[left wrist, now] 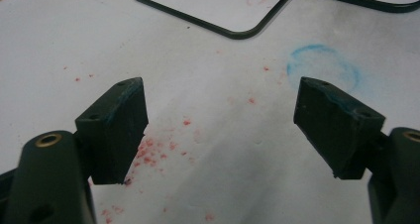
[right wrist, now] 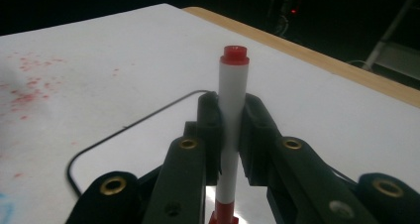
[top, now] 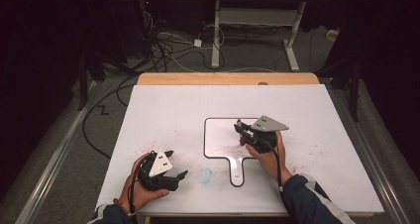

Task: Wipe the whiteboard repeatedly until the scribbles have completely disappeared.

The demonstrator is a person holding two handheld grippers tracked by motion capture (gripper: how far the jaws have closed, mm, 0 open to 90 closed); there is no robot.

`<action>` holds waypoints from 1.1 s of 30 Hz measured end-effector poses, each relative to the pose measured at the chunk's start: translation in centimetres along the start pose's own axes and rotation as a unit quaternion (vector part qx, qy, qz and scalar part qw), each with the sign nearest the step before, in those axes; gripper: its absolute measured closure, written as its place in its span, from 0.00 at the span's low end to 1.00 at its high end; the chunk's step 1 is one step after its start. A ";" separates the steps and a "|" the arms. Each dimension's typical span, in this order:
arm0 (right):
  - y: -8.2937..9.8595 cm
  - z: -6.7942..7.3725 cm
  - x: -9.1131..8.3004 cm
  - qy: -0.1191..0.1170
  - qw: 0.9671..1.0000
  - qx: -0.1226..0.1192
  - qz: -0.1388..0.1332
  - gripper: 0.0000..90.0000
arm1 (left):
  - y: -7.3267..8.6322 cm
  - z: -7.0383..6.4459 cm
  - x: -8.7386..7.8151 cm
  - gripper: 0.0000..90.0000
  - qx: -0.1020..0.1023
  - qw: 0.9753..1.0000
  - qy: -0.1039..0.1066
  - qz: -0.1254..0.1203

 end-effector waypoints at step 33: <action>0.5 0.7 -1.4 -0.004 1.000 -0.002 0.002 0.91 | -0.1 -0.2 0.3 0.23 0.004 1.000 0.012 0.005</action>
Point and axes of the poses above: each handheld gripper's, and its own axes: x roughly forward along the jaws, y roughly out of its underside, z roughly to its left, the point moved 5 cm from there along x, roughly forward along the jaws, and after that the axes turned 3 degrees about -z, right-handed, at the moved point
